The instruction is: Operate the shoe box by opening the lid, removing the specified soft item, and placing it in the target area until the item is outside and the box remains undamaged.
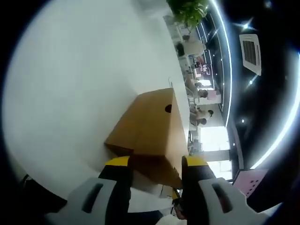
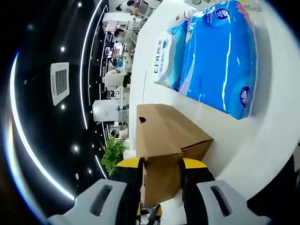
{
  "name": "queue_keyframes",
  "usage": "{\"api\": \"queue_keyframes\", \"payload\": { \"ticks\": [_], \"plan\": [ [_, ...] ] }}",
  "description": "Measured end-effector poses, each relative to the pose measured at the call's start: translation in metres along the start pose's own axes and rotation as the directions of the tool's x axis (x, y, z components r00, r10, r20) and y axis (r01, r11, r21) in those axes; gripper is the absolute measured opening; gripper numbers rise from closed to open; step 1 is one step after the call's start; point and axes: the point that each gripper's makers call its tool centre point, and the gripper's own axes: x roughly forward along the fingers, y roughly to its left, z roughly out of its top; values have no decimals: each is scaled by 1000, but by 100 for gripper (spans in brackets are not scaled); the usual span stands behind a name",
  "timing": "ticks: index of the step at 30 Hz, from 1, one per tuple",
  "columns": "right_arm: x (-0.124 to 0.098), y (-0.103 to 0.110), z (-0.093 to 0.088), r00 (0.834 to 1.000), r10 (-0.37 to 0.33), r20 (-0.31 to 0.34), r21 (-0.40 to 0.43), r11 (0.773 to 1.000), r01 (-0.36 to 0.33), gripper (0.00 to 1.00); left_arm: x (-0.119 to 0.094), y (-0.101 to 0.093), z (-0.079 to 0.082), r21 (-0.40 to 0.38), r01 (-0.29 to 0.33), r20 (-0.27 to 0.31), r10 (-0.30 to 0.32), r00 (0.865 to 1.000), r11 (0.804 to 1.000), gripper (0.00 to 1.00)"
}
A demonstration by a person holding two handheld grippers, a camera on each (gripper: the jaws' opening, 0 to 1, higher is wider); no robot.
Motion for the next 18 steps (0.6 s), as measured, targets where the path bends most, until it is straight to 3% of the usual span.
{"api": "queue_keyframes", "payload": {
  "ticks": [6,18],
  "plan": [
    [0,0,0,1000,-2,2,1,1000,2,31,0,5,0,-15,-16,-8,16,1000,1000,34],
    [1,-5,-1,1000,-28,10,-26,999,29,31,-1,10,-1,-2,-40,-17,40,999,999,33]
  ]
}}
